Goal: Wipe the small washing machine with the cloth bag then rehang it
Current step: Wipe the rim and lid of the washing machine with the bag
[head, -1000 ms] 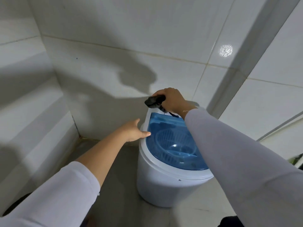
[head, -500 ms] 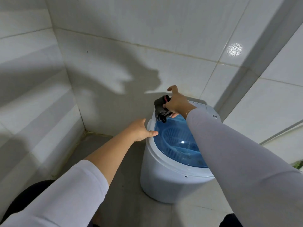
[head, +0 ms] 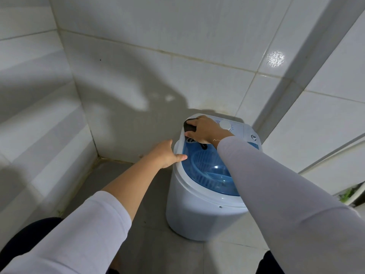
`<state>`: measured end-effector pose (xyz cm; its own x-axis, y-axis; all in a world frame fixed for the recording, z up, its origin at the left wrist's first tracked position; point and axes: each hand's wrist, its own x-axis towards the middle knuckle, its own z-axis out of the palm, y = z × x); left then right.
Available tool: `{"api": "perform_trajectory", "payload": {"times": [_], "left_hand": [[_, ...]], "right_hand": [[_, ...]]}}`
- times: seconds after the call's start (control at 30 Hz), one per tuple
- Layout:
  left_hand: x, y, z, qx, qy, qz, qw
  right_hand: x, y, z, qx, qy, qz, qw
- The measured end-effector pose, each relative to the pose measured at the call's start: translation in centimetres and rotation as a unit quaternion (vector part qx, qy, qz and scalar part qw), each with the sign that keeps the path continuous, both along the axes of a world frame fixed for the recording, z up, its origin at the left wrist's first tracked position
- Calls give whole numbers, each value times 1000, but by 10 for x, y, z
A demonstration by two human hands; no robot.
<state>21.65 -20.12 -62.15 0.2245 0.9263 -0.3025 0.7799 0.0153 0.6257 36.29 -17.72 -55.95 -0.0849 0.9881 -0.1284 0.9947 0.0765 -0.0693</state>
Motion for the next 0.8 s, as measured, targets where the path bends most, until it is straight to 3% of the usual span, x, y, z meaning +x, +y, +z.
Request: {"api": "perform_trajectory", "payload": {"times": [0.43, 0.8], "left_hand": [[1, 6, -9, -7, 53, 17, 998], [3, 6, -9, 9, 82, 23, 996]], "right_hand": [[-13, 2, -28, 105, -37, -46, 993], [21, -8, -22, 104, -92, -36, 990]]}}
